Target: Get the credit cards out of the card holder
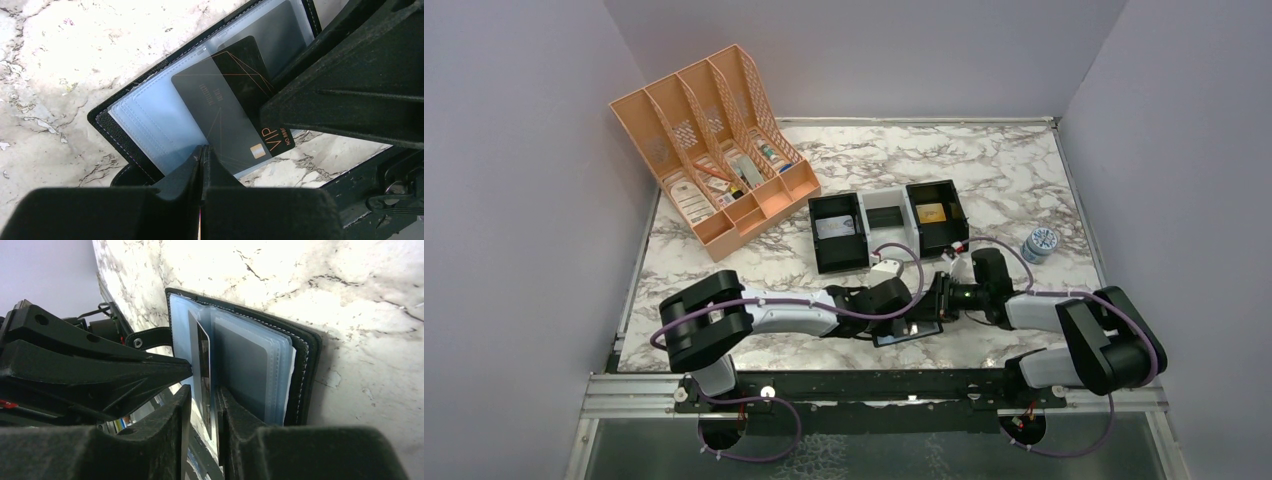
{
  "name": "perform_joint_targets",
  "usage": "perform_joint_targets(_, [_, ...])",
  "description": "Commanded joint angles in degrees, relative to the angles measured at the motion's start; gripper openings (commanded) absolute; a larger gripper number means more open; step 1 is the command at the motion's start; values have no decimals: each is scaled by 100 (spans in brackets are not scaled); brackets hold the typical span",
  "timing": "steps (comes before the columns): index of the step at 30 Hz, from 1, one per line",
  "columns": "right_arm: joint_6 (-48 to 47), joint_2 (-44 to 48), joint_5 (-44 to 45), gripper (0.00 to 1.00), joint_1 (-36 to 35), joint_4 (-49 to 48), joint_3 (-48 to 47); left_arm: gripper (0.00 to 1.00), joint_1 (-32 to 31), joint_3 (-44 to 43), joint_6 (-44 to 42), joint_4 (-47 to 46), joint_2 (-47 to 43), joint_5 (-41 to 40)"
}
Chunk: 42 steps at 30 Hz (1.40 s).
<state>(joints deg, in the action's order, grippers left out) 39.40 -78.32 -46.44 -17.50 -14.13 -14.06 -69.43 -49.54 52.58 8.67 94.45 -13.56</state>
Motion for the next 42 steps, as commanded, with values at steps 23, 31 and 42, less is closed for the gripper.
perform_joint_targets(23, [216, 50, 578, 1, 97, -4, 246, 0, -69, -32, 136, 899, 238, -558])
perform_joint_targets(31, [372, -12, -191, 21, 98, -953, 497, 0, -66, -181, 70, 892, 438, -492])
perform_joint_targets(42, [564, -644, -434, 10, 89, -1692, 527, 0, -63, -250, -4, 967, 497, -470])
